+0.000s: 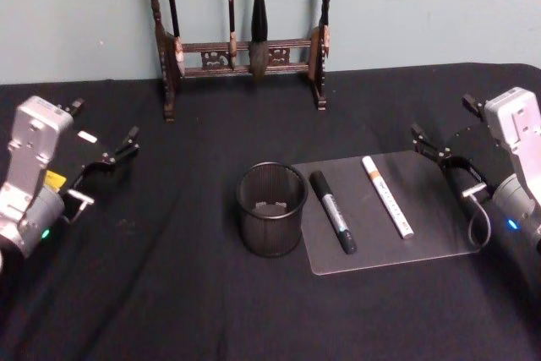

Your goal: Pick up the water-based marker from the table and place it into the pen holder.

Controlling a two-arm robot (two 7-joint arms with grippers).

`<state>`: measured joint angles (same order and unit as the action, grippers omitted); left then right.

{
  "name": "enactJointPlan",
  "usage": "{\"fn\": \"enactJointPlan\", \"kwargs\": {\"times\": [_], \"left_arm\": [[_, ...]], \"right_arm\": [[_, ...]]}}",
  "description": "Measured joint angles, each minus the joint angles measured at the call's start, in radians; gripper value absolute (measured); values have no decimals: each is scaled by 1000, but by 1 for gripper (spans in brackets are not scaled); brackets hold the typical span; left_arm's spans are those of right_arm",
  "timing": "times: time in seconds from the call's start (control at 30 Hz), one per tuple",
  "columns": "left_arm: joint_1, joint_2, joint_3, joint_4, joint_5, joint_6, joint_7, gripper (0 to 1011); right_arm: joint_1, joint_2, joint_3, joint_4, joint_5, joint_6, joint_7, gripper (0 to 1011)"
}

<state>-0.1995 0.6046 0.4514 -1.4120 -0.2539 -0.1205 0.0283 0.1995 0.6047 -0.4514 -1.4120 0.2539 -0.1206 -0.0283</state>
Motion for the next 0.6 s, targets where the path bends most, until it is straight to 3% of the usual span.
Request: {"fn": "enactJointPlan", "kwargs": {"times": [0.6], "left_arm": [[0,0,0,0,0,0,0,1001]], "right_arm": [[0,0,0,0,0,0,0,1003]]}}
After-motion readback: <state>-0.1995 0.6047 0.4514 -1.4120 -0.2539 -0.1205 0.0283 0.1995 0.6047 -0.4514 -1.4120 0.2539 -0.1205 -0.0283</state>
